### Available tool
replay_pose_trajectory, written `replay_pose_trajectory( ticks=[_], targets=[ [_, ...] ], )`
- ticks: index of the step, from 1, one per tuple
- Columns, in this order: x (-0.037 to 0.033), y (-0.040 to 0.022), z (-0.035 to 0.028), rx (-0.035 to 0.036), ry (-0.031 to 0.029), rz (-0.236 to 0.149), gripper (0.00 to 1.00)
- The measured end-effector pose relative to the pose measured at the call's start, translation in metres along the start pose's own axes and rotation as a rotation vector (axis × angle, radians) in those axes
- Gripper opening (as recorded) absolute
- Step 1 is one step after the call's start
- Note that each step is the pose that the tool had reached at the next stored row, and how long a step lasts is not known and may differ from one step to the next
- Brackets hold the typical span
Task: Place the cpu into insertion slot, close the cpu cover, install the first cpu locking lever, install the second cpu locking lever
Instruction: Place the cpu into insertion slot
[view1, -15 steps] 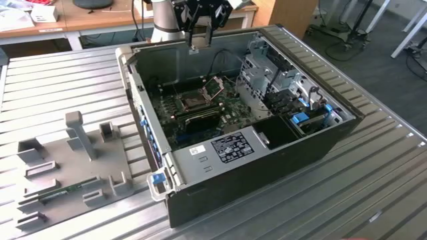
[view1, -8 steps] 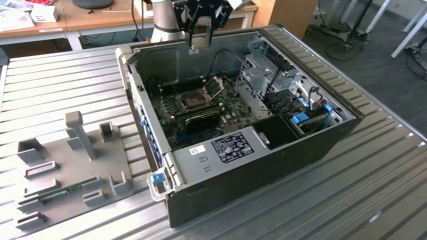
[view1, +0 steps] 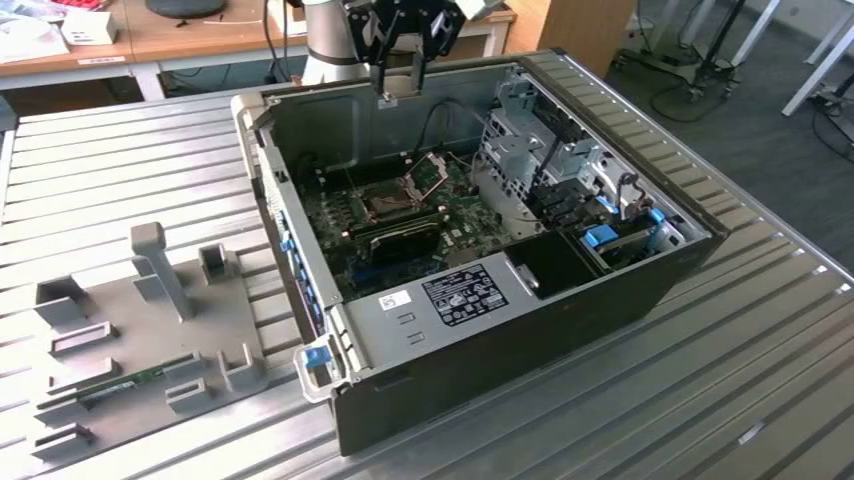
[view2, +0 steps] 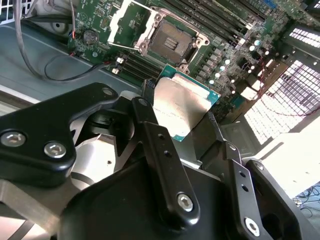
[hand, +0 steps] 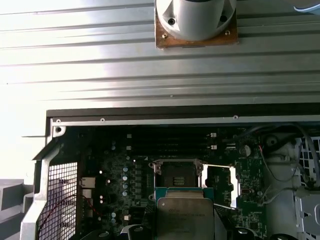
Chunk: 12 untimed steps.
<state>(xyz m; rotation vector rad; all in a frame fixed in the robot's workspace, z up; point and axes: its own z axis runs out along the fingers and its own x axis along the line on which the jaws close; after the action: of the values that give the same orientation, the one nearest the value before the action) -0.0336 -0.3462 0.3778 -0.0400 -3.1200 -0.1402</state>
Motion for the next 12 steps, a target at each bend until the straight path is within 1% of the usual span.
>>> replay_pose_trajectory(
  ticks=[12],
  targets=[
    [0.0000,-0.0003,0.0019,0.0001,0.0001,0.000,0.54]
  ],
)
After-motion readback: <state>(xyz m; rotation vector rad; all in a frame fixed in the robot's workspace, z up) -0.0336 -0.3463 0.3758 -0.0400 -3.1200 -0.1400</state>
